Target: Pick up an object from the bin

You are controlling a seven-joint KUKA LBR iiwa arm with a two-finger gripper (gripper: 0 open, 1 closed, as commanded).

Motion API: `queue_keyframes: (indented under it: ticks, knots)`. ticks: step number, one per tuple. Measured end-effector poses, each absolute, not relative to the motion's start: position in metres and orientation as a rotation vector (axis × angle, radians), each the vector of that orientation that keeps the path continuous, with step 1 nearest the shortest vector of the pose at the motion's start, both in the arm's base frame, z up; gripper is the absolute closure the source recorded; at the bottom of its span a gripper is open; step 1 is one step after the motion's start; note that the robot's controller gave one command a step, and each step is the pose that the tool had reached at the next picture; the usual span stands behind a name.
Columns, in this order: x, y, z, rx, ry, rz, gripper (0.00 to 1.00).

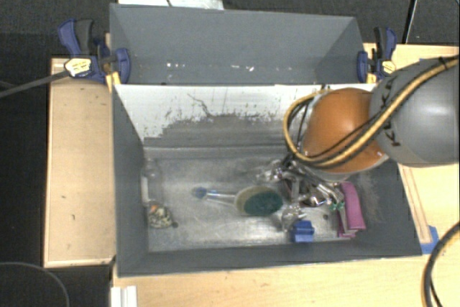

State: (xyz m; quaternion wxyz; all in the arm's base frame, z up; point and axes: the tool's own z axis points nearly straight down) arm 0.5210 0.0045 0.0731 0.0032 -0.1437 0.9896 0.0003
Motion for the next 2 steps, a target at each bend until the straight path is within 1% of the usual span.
queue_keyframes:
  ticks: [1,2]
  knots:
    - [0.524,0.005,0.075,-0.439,3.098,0.001,1.0]
    - [0.535,0.013,0.197,-0.486,3.093,-0.001,1.0]
